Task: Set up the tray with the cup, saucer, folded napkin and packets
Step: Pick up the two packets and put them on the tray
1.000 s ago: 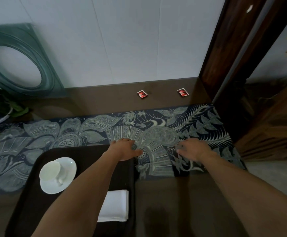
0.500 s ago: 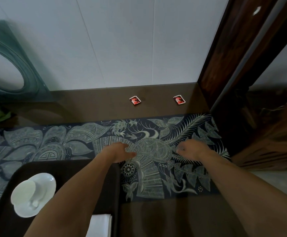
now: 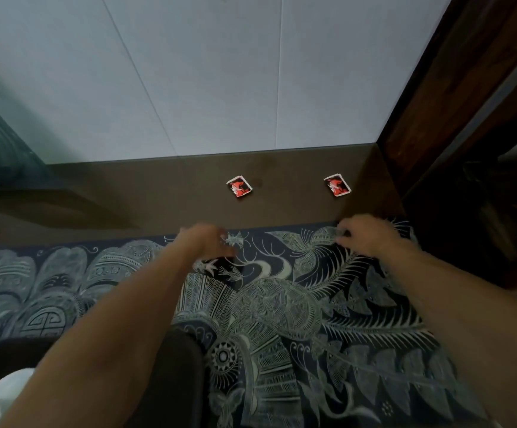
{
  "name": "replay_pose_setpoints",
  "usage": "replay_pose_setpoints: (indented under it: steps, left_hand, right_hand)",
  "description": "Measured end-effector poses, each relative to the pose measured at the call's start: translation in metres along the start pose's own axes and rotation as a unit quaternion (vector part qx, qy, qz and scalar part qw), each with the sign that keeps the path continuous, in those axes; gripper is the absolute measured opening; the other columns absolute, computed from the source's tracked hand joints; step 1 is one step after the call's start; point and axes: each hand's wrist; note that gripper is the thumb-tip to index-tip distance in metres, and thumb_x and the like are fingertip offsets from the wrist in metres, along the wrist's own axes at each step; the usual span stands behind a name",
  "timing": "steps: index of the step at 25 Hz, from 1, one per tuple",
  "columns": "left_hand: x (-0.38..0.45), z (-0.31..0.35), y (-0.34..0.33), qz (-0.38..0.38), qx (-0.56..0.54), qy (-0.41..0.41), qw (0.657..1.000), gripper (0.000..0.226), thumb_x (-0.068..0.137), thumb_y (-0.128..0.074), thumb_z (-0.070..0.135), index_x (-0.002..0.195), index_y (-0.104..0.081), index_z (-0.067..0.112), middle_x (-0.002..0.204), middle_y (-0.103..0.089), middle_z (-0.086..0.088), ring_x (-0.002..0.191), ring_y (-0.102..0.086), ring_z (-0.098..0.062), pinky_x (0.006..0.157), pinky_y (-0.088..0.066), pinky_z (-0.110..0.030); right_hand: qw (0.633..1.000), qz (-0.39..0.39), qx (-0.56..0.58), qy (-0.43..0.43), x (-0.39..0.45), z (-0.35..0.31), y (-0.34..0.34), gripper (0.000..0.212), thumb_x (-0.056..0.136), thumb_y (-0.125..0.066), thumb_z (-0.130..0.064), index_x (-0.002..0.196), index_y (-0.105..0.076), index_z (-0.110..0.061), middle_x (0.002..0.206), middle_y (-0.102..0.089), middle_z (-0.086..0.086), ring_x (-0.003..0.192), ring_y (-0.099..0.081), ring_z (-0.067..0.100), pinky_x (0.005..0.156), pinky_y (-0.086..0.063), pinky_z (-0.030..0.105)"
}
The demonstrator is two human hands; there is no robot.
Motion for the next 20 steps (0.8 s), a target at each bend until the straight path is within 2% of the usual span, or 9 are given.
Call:
replay_pose_setpoints:
  steps: [5,8,11,13,16,20]
  left_hand:
    - [0.070,0.005,0.043,0.090,0.014,0.016,0.996,0.064,0.081,-0.058,0.066,0.132,-0.052,0.030,0.128,-0.060,-0.005,0.120,-0.053,-0.029,0.104,-0.037,-0.051]
    - [0.108,0.006,0.058,0.133,-0.006,0.029,0.991,0.068,0.079,-0.061,0.065,0.133,-0.052,0.025,0.133,-0.054,-0.010,0.123,-0.049,-0.032,0.100,-0.038,-0.050]
    - [0.141,0.006,0.065,0.143,-0.042,0.041,0.988,0.075,0.076,-0.063,0.068,0.132,-0.053,0.020,0.134,-0.051,-0.012,0.125,-0.047,-0.034,0.100,-0.038,-0.050]
    - [0.155,0.008,0.066,0.141,-0.052,0.041,0.988,0.072,0.074,-0.066,0.067,0.128,-0.056,0.020,0.130,-0.054,-0.011,0.124,-0.048,-0.033,0.099,-0.040,-0.049]
    - [0.165,0.012,0.061,0.149,-0.060,0.048,0.986,0.064,0.072,-0.074,0.057,0.123,-0.058,0.022,0.128,-0.051,-0.012,0.123,-0.046,-0.034,0.098,-0.040,-0.050]
    - [0.172,0.012,0.057,0.155,-0.102,0.062,0.981,0.068,0.067,-0.081,0.050,0.120,-0.054,0.016,0.124,-0.049,-0.013,0.122,-0.042,-0.035,0.099,-0.042,-0.052]
  right_hand:
    - [0.999,0.040,-0.021,-0.018,0.065,0.022,0.027,0.046,0.093,-0.059,-0.035,0.136,-0.051,-0.025,0.128,-0.055,0.010,0.118,-0.053,0.029,0.092,-0.044,0.038]
    - [0.999,0.046,-0.016,-0.010,0.104,0.034,0.032,0.059,0.090,-0.064,-0.032,0.144,-0.041,-0.027,0.130,-0.051,0.014,0.118,-0.051,0.033,0.093,-0.046,0.042]
    - [1.000,0.011,-0.001,-0.003,0.136,0.046,0.037,0.077,0.087,-0.068,-0.031,0.151,-0.025,-0.030,0.149,-0.034,0.015,0.131,-0.041,0.037,0.105,-0.040,0.049]
    - [1.000,-0.017,0.001,0.000,0.151,0.053,0.040,0.080,0.088,-0.068,-0.032,0.153,-0.021,-0.030,0.155,-0.024,0.014,0.136,-0.035,0.038,0.108,-0.034,0.047]
    - [1.000,-0.027,0.008,0.010,0.167,0.058,0.038,0.074,0.089,-0.066,-0.033,0.151,-0.027,-0.028,0.150,-0.031,0.017,0.132,-0.039,0.037,0.106,-0.034,0.041]
    - [1.000,0.004,0.016,-0.002,0.174,0.058,0.034,0.069,0.080,-0.076,-0.028,0.141,-0.042,-0.024,0.133,-0.042,0.014,0.117,-0.050,0.037,0.096,-0.044,0.043]
Point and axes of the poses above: each hand's wrist, its own x-axis towards the middle knuckle, its own y-axis out of the back of the hand, z = x × y
